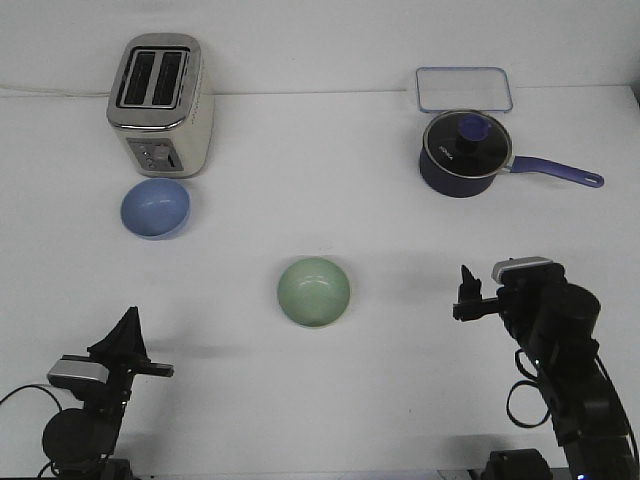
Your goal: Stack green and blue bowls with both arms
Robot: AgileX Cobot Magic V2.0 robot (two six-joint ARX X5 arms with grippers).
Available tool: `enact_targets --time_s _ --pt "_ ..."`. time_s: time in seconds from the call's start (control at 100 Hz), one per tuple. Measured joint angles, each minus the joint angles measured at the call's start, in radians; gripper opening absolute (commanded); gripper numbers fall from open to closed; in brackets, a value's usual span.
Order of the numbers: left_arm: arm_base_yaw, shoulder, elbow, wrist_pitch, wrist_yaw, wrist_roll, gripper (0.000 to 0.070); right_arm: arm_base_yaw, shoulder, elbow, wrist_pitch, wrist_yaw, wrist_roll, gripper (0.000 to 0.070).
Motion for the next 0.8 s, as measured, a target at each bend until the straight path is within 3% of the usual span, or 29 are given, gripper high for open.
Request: enact_targets --time_s 0.19,0.8 --pt "0.000 0.000 0.000 0.000 0.000 0.000 0.0012 0.000 -0.151 -0.140 0.116 0.000 0.001 0.0551" --pt "0.000 0.000 0.000 0.000 0.000 0.000 0.0012 0.000 -0.200 -0.149 0.136 0.000 0.001 0.0551"
